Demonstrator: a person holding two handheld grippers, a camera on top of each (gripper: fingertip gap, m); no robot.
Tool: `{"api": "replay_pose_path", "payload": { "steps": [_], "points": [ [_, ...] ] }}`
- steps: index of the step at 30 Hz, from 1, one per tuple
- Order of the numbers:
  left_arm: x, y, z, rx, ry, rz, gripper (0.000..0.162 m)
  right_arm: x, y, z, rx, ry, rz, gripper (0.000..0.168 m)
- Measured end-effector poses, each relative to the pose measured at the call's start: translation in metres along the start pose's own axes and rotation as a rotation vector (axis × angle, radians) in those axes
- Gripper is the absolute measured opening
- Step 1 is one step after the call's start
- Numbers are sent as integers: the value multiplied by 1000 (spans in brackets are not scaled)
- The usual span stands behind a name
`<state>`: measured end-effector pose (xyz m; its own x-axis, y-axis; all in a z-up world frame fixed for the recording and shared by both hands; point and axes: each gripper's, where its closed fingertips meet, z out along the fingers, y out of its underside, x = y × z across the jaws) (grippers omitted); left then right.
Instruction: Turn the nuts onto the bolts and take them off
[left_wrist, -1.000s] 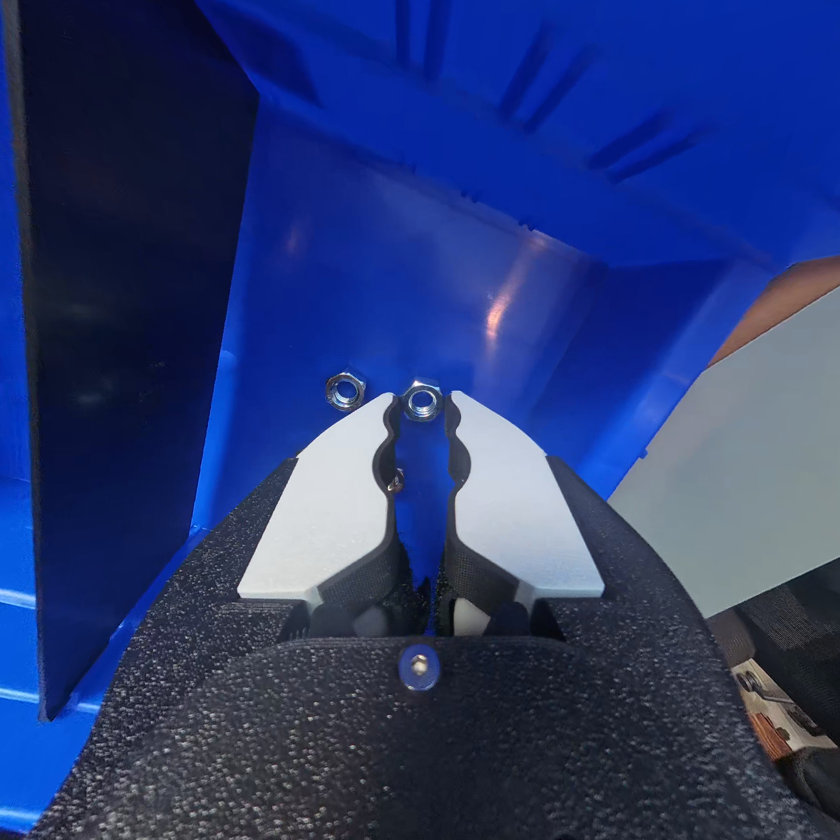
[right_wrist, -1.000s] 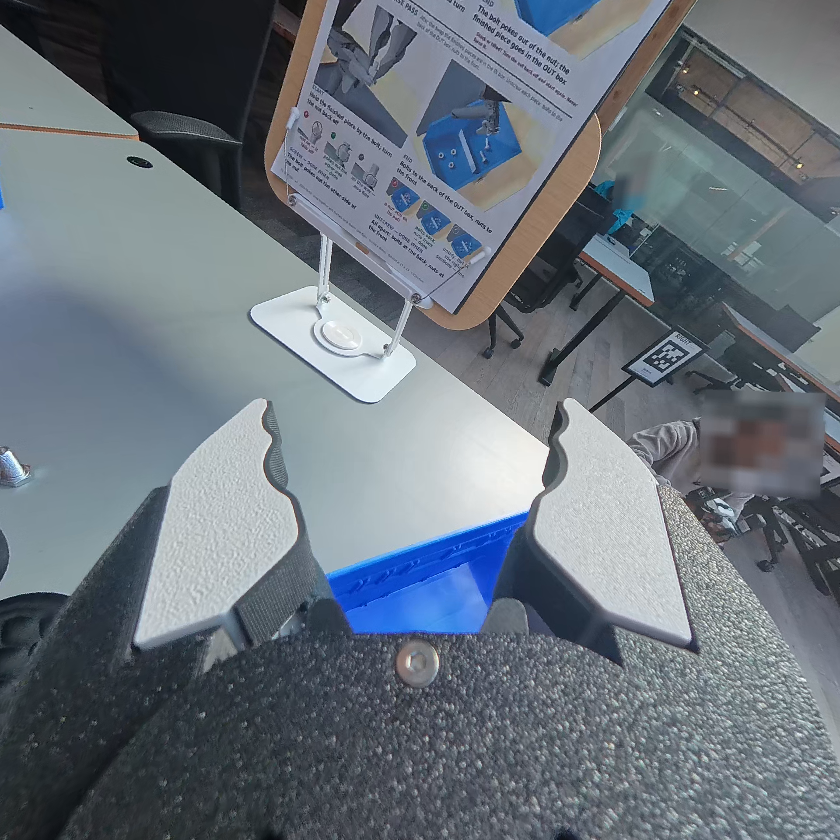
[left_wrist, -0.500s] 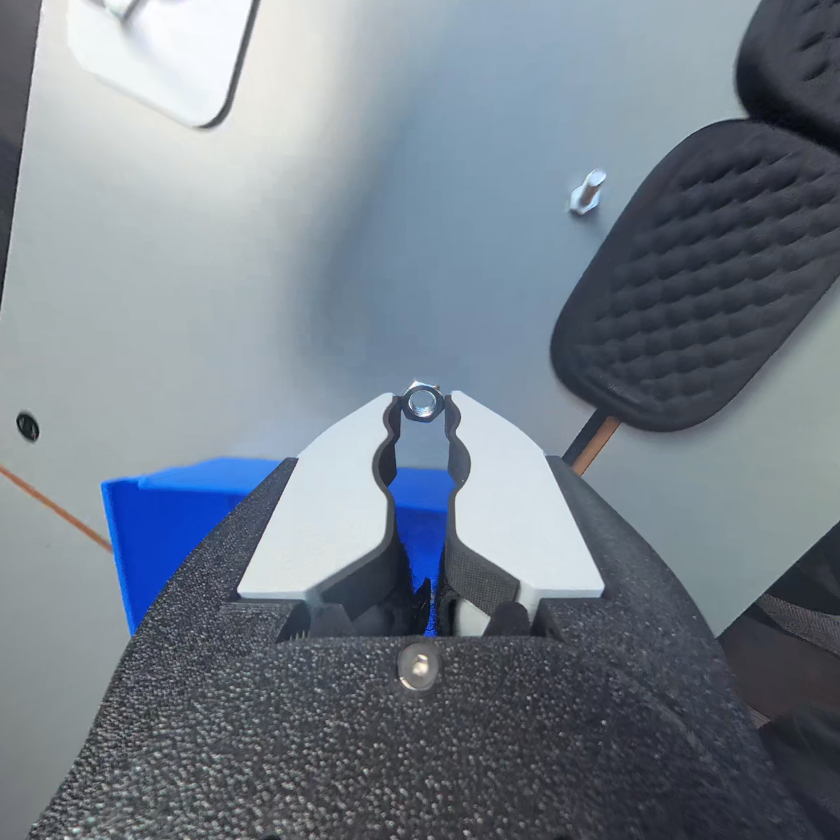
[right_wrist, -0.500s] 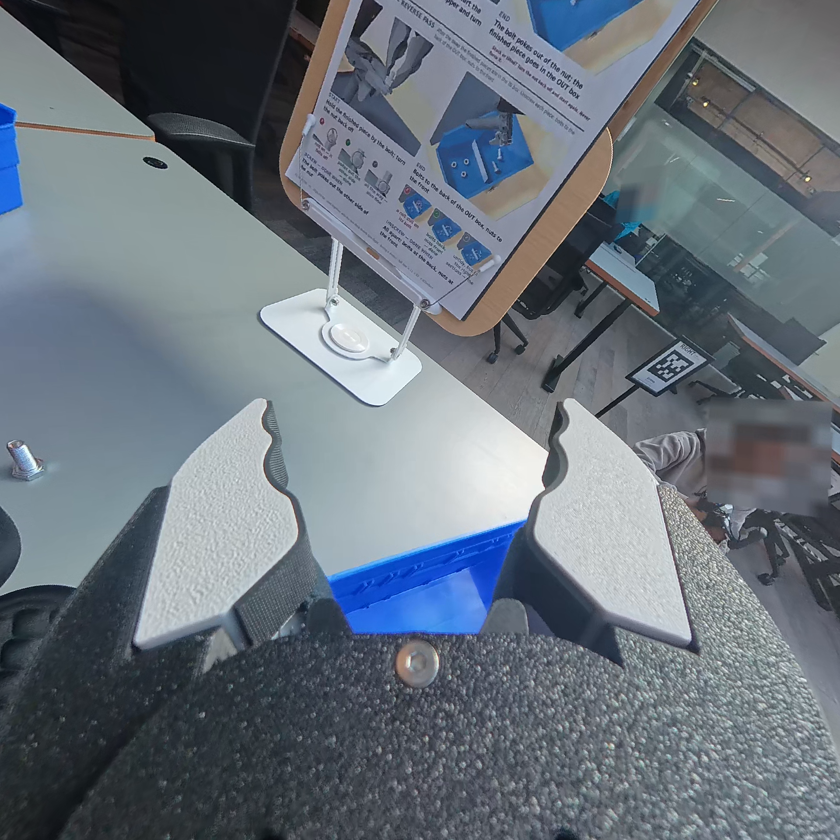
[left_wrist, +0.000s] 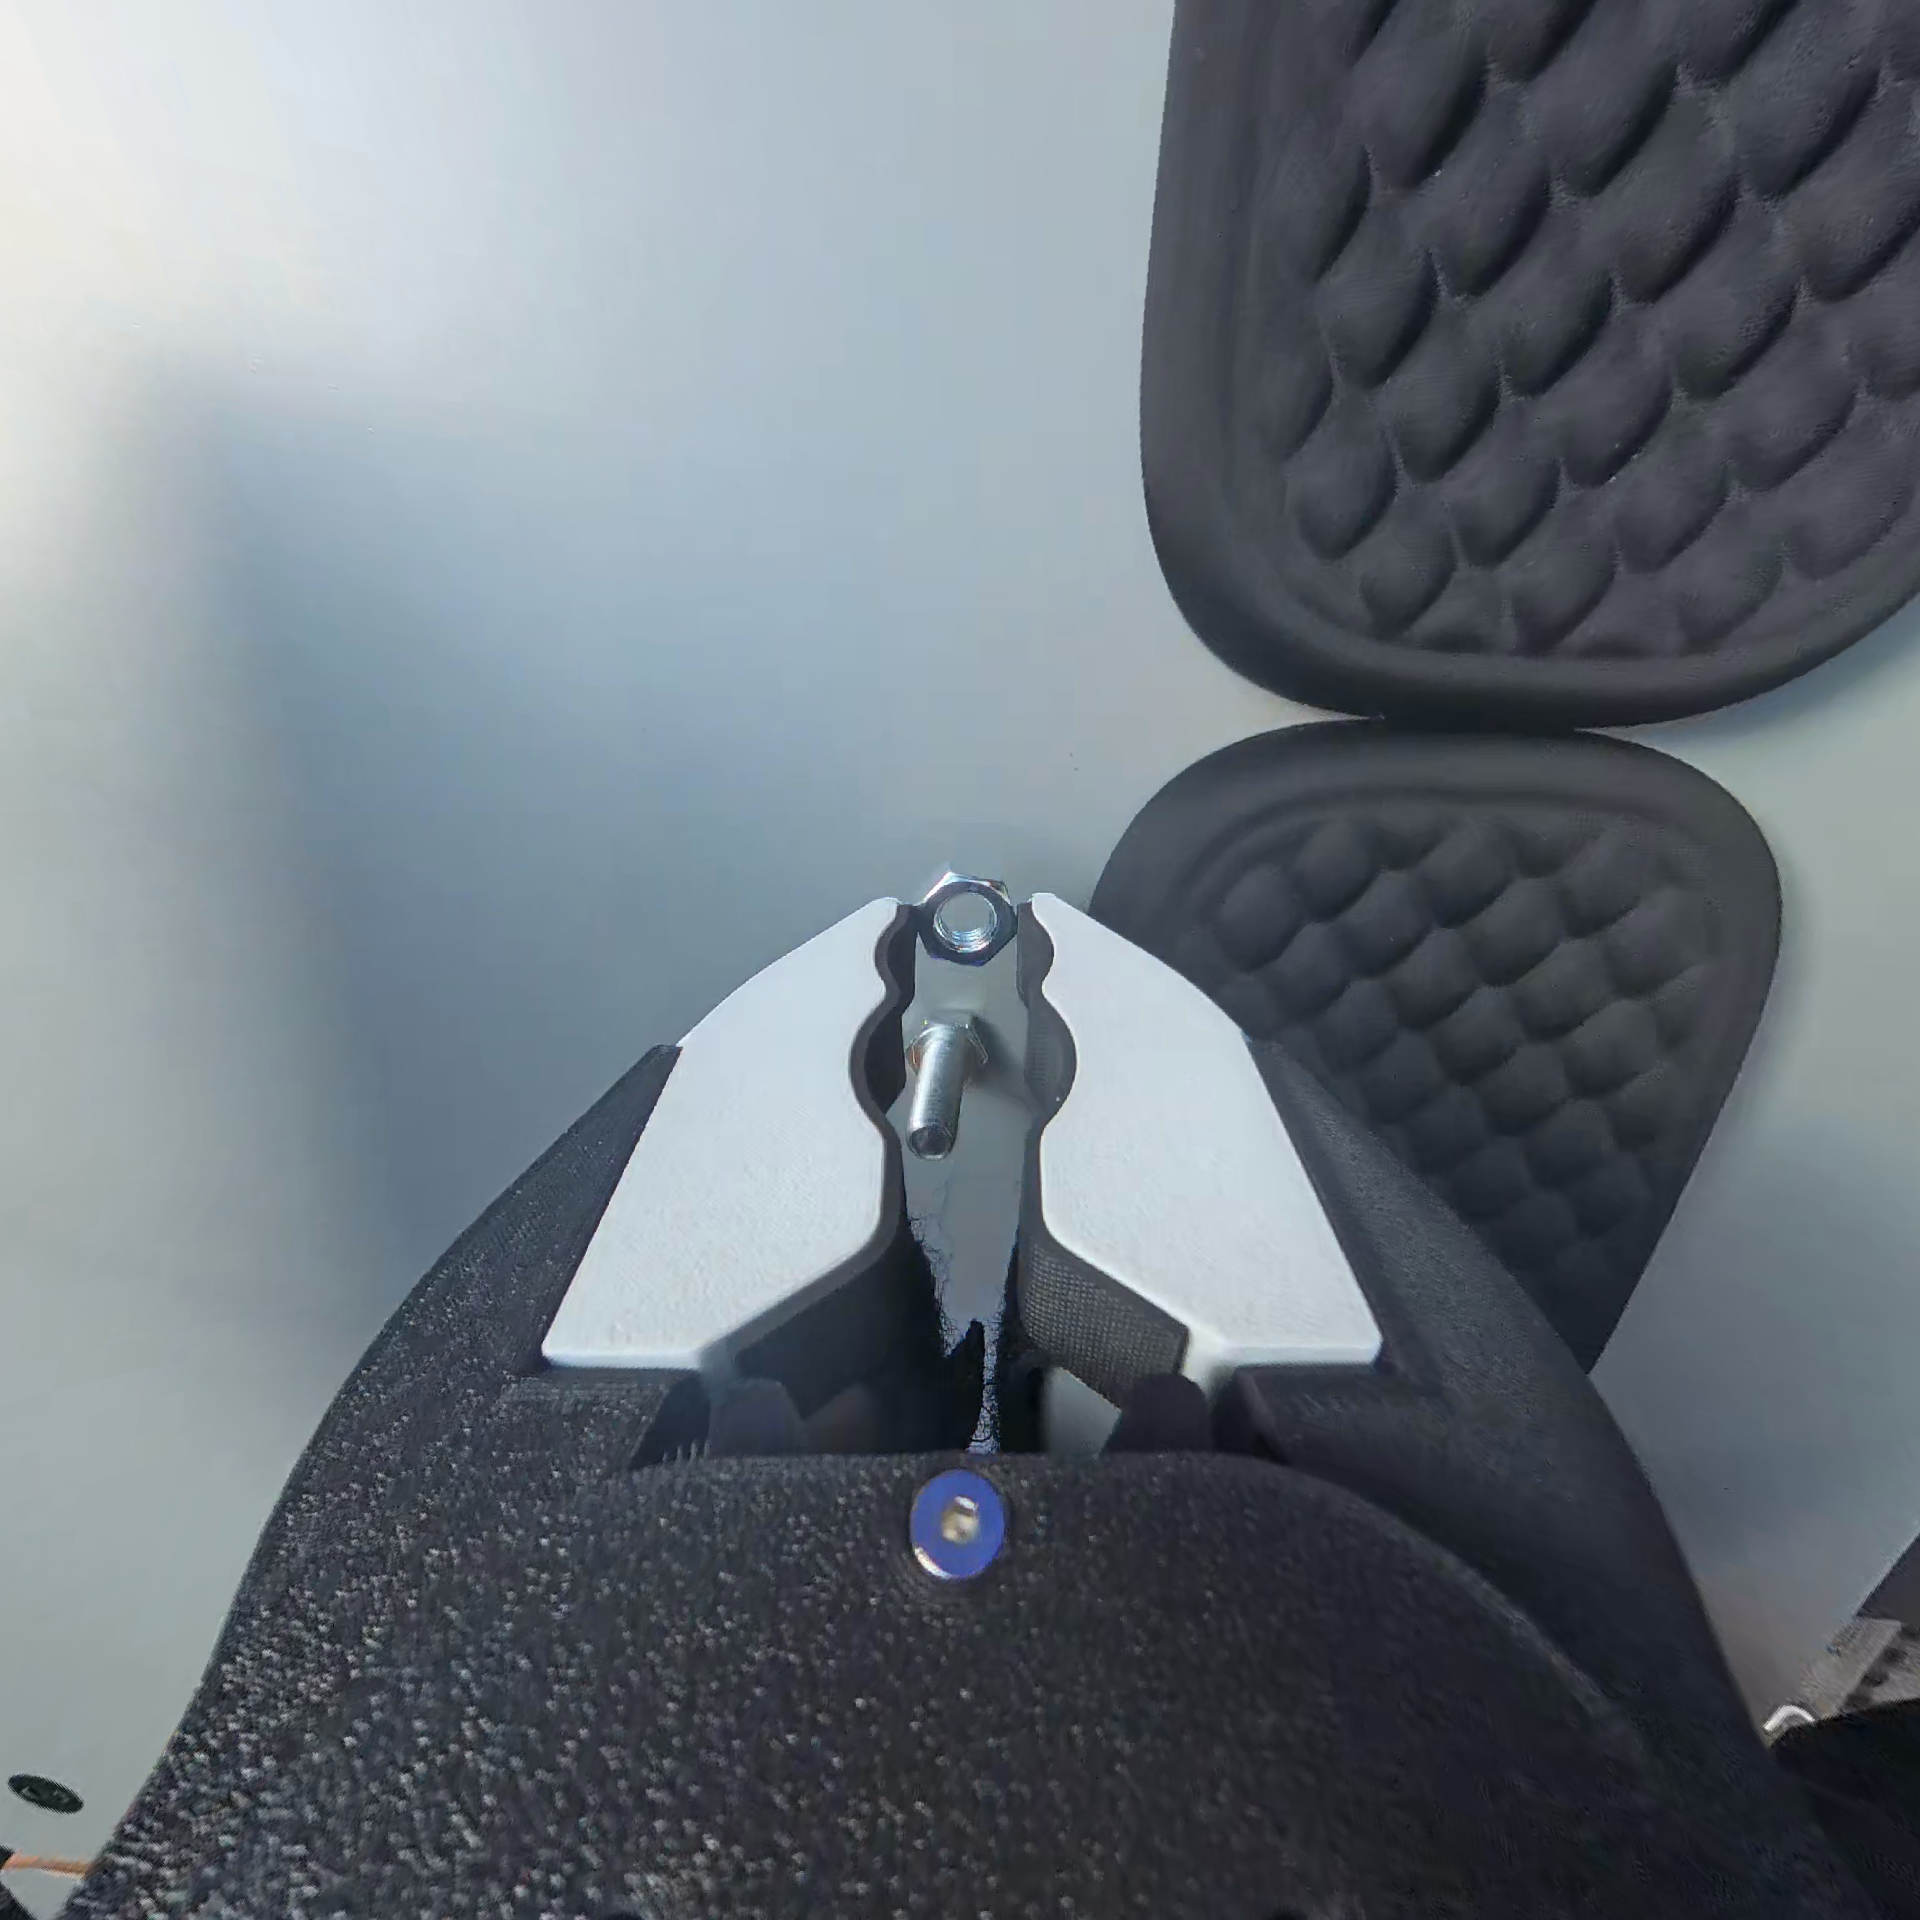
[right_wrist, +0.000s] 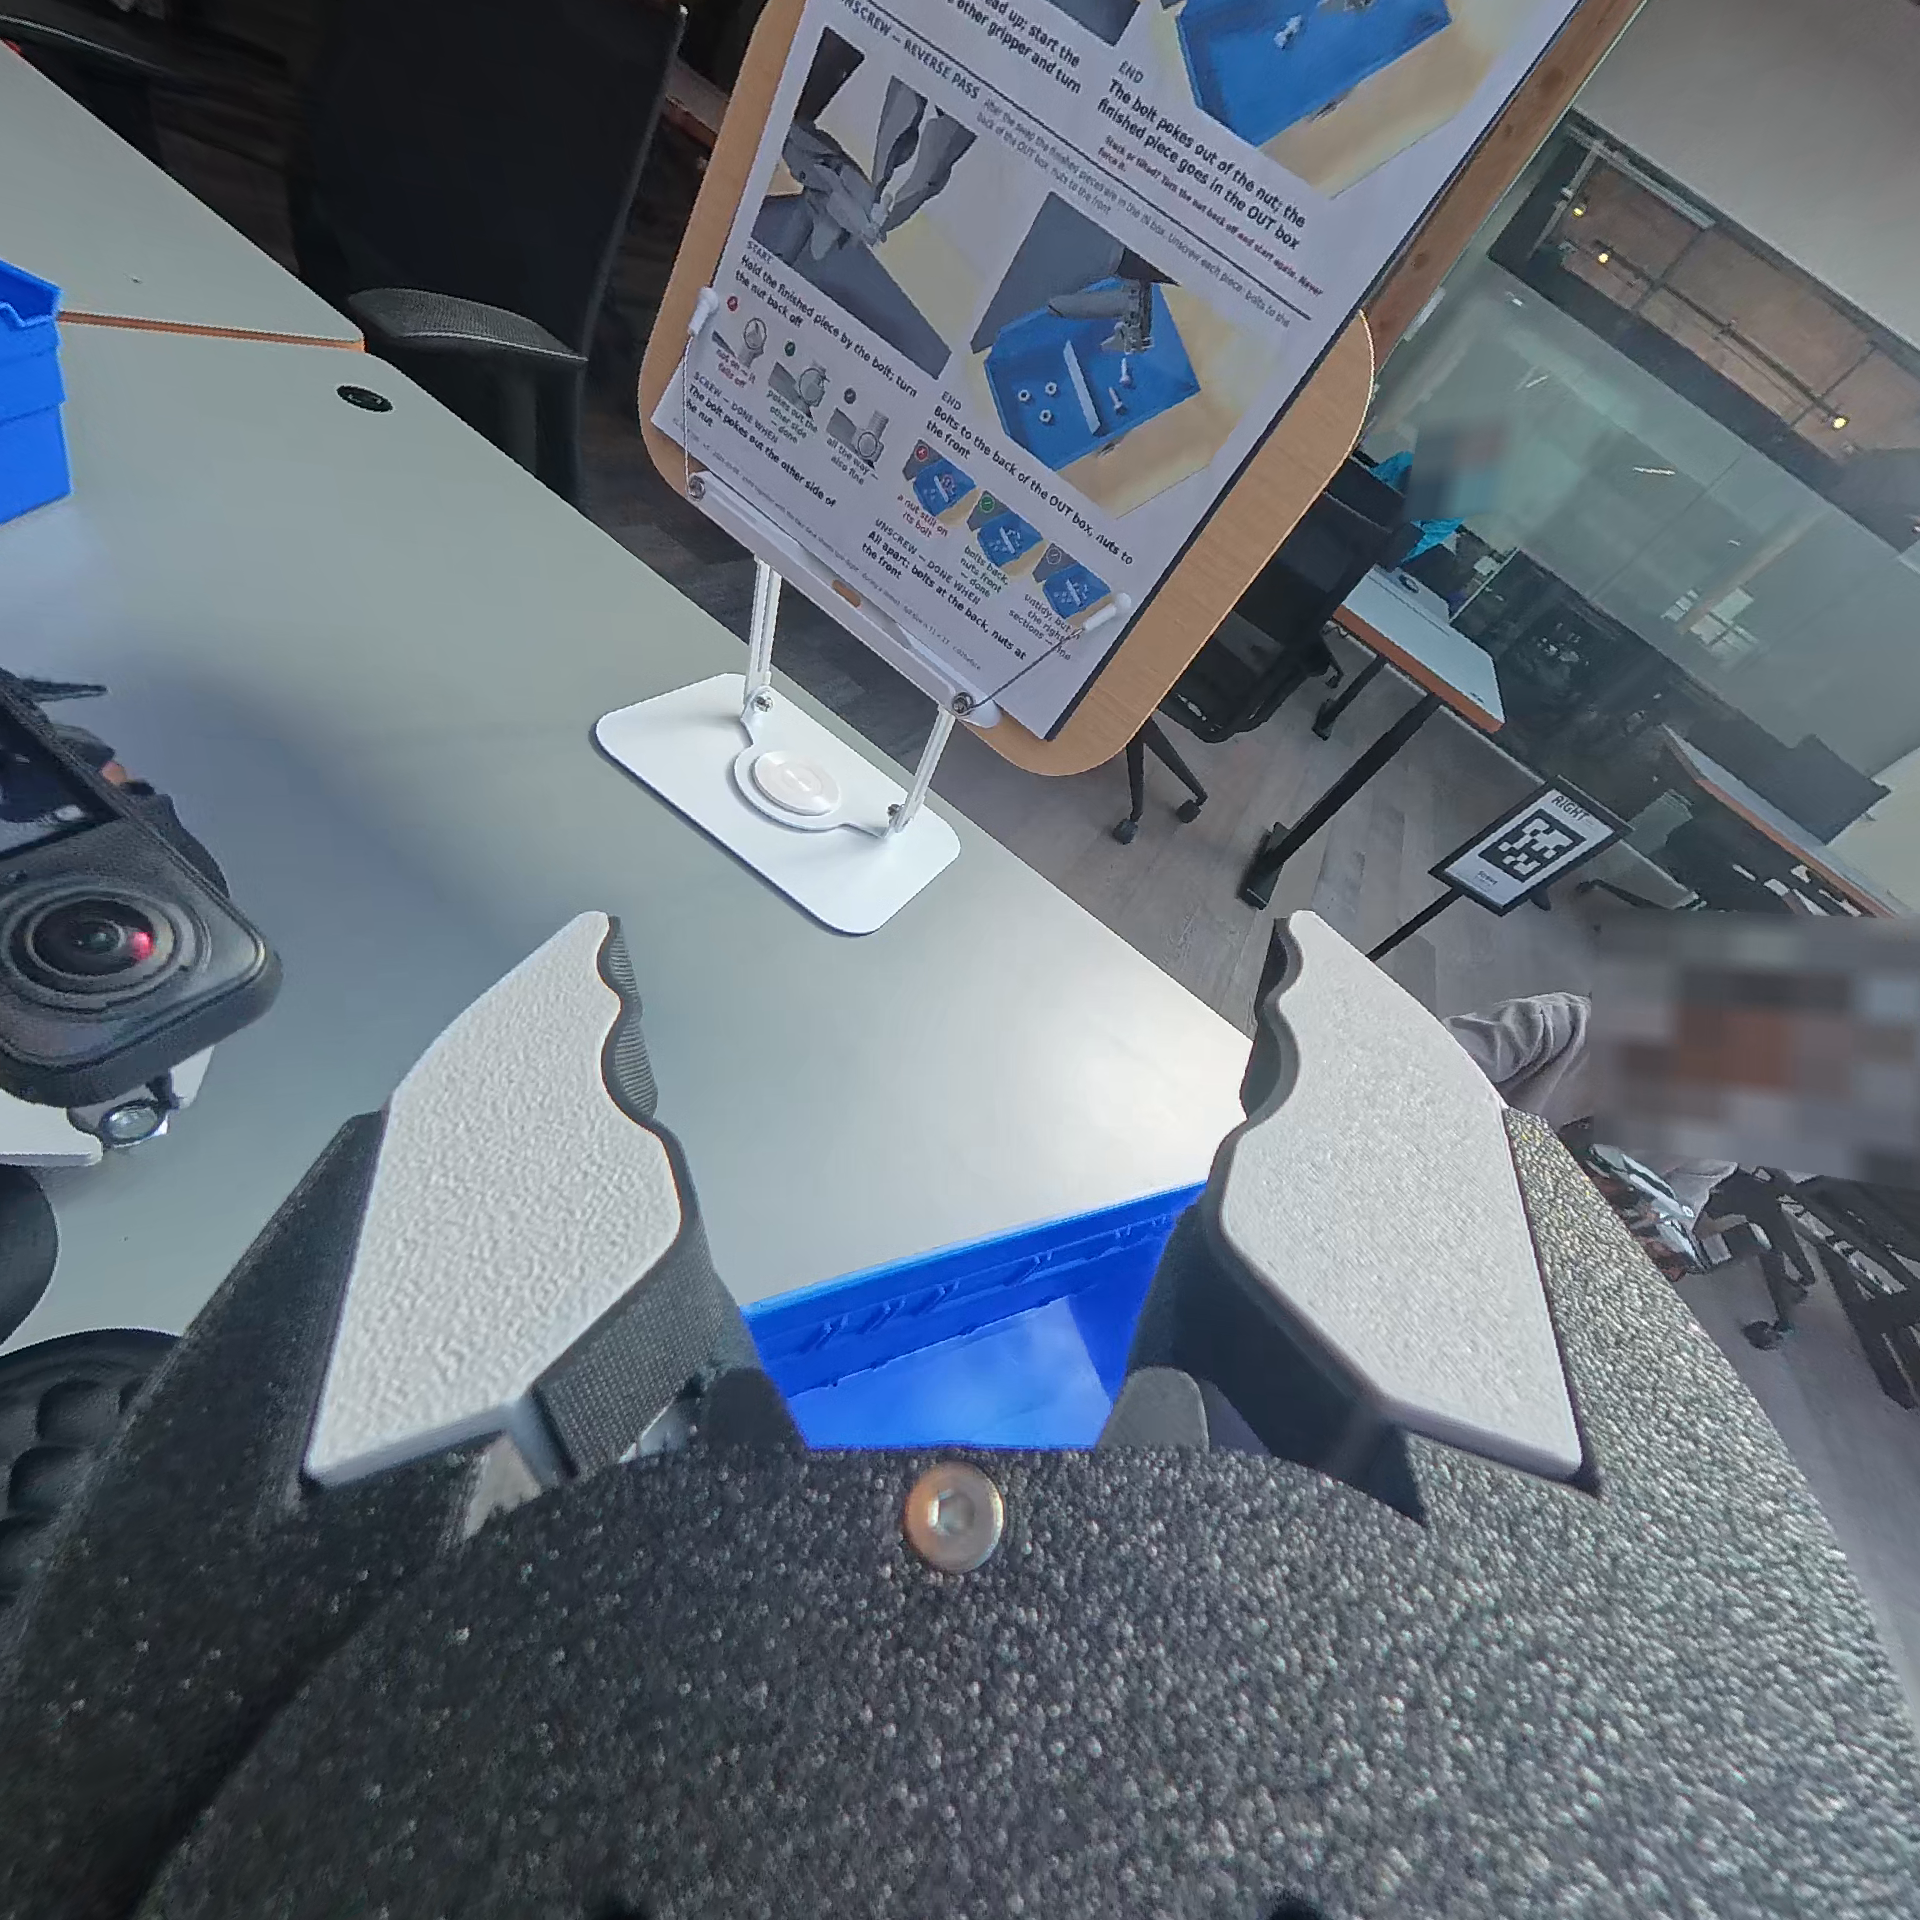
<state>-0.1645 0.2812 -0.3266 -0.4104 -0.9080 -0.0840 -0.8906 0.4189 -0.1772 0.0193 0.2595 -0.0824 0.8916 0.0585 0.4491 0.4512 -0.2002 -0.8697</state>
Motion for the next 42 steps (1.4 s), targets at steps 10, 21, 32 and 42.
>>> {"api": "replay_pose_path", "payload": {
  "steps": [10,21,32,42],
  "points": [
    [-2,-2,17,-46,29,-5,19,3,0,-2,5,6,7,112],
    [-1,-3,20,-32,49,-19,23,2,0,-1,0,5,2,112],
    [-17,-48,-62,644,-24,-103,66,-7,1,5,-18,-19,-21,112],
    [-30,-27,-152,1341,-241,-157,96,-33,0,18,-59,-87,-97,112]
  ]
}}
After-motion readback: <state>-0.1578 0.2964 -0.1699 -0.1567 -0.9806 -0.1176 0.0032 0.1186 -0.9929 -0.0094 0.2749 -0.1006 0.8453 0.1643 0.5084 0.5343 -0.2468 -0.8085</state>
